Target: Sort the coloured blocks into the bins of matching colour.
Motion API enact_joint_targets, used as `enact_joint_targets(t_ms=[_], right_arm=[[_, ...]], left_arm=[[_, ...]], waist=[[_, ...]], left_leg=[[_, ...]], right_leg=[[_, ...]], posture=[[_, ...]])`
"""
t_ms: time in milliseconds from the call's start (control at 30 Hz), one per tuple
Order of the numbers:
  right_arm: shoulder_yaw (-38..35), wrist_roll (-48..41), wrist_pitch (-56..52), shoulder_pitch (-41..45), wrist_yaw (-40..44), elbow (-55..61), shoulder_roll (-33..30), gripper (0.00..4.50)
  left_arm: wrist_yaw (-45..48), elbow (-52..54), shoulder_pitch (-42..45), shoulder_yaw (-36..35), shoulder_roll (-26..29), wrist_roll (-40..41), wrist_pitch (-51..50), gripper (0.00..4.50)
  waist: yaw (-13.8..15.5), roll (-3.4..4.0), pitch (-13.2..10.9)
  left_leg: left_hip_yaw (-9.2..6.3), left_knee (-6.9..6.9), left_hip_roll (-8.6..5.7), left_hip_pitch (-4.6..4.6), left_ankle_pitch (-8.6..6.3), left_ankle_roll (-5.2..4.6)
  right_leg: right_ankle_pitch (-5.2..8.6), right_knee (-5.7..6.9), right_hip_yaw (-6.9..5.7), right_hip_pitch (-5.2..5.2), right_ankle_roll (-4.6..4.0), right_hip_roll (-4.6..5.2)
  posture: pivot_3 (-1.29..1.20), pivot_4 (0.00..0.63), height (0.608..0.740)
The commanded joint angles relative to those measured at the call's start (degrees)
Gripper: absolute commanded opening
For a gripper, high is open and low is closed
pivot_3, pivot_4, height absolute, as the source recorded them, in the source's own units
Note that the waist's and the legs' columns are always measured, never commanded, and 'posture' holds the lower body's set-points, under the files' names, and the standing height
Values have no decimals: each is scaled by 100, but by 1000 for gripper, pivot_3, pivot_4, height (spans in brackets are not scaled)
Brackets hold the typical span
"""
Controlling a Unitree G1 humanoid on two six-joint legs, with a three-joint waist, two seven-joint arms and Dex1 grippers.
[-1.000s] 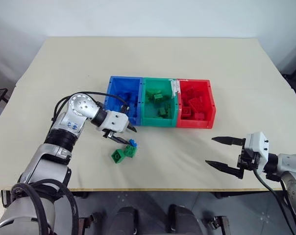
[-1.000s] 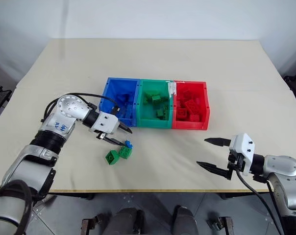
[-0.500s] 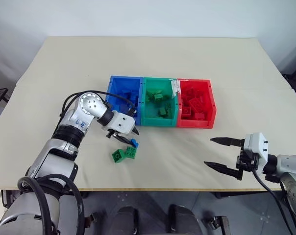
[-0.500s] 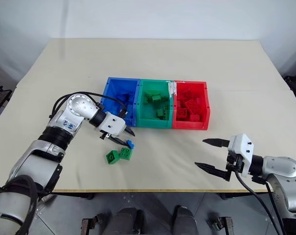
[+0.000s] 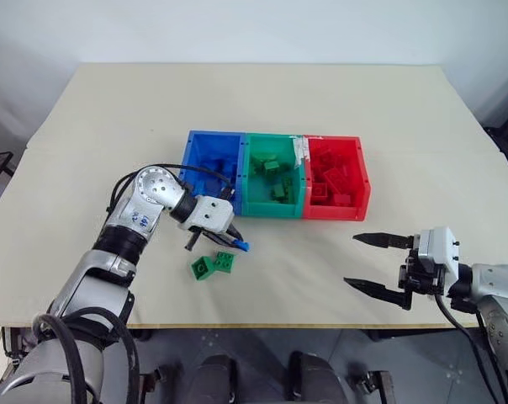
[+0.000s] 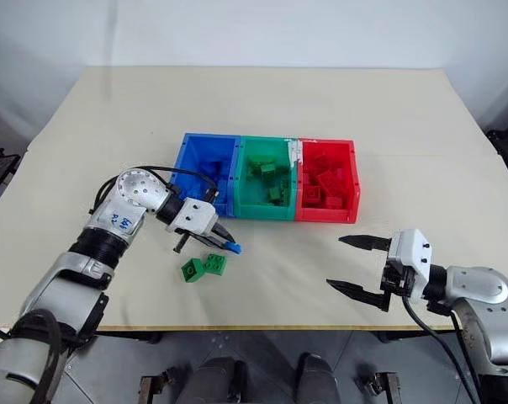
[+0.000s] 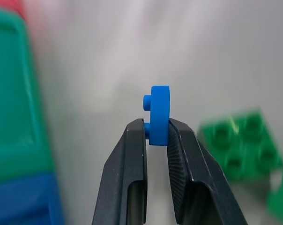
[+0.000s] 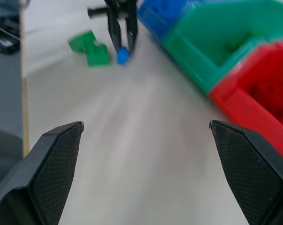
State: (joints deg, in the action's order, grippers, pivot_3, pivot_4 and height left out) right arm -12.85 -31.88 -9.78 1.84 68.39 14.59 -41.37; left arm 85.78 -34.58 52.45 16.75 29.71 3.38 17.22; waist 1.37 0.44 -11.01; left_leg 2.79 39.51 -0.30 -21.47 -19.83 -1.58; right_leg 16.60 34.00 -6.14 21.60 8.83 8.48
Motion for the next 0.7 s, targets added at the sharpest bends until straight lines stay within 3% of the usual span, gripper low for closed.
enact_joint_targets(t_ms=[33,167,267,400,567,700], right_arm=[[46,-296,70,304,-133,249,212,4500],[96,-396,-50,558,-271,238,329,4500],[89,-401,-14,753,-336,115,371,4500],[48,-248,104,909,-418,-105,371,4500],[-43,-128,216,787,-464,-95,286,4500],[-95,-92,295,722,-480,-137,281,4500]], left_arm=[[-459,866,-151,-647,230,507,-646,277],[-1113,1748,-402,-1166,358,876,-1852,277],[-2035,2013,-498,-1477,446,652,-2448,277],[-3165,1741,-389,-1706,295,417,-2811,277],[-3684,1397,-220,-1597,123,230,-3039,277],[-3746,1428,-241,-1603,131,258,-3117,1575]], waist=[[-5,0,0],[-8,1,0],[19,1,0],[24,0,0],[16,0,0],[3,0,0]], left_leg=[[-4,5,0,-1,0,0],[-51,13,1,0,0,0],[-58,22,2,-1,0,0],[-62,26,-3,-1,-1,-1],[-56,25,-13,-1,-1,-1],[-50,24,-13,-1,-1,-1]], right_leg=[[0,4,0,0,0,0],[0,15,3,0,0,1],[0,21,3,-2,0,4],[0,25,3,-5,0,5],[0,25,2,-4,0,4],[0,24,2,-3,0,3]], posture=[[0,150,740],[0,150,740],[0,150,740],[0,150,740],[0,150,740],[0,150,740]])
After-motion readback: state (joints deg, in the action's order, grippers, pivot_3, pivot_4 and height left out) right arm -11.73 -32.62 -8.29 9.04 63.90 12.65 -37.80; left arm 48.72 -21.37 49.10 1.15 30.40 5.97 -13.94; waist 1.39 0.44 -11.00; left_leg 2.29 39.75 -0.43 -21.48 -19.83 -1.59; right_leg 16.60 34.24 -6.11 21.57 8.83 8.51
